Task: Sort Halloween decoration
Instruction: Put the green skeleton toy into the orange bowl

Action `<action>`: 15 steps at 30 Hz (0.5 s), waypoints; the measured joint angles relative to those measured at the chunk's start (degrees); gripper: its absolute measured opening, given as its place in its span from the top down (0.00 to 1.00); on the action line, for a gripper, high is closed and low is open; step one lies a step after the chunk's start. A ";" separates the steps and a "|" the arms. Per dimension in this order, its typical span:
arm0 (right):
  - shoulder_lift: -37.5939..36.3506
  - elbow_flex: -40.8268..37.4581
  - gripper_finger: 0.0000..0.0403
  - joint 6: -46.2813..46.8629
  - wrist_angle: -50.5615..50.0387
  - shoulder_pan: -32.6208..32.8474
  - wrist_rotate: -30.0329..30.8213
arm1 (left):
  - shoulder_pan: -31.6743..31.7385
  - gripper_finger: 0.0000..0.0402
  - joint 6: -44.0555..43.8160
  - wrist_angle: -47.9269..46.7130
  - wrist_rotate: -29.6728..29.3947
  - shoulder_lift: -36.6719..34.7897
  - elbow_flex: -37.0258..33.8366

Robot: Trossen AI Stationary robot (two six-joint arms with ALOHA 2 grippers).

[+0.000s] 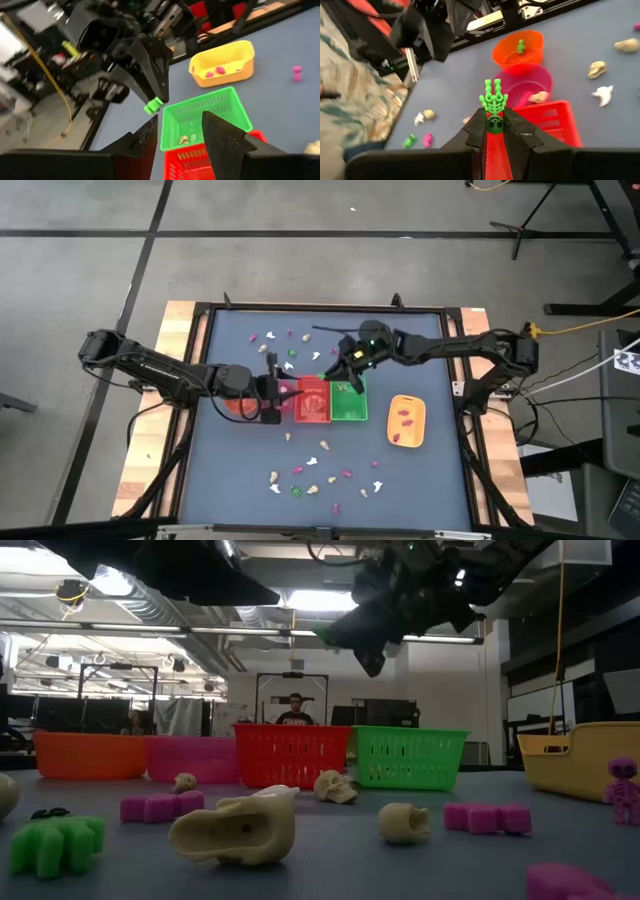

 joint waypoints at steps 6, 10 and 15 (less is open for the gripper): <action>-0.04 0.00 0.88 12.34 1.14 4.33 1.58 | -0.26 0.66 3.59 1.74 3.97 0.00 0.00; -0.04 0.00 0.88 20.89 1.54 6.34 3.06 | -0.36 0.66 3.92 1.80 5.08 0.00 0.00; -0.04 -0.02 0.88 31.11 6.19 7.78 4.06 | -0.89 0.66 4.83 2.25 7.20 0.00 0.00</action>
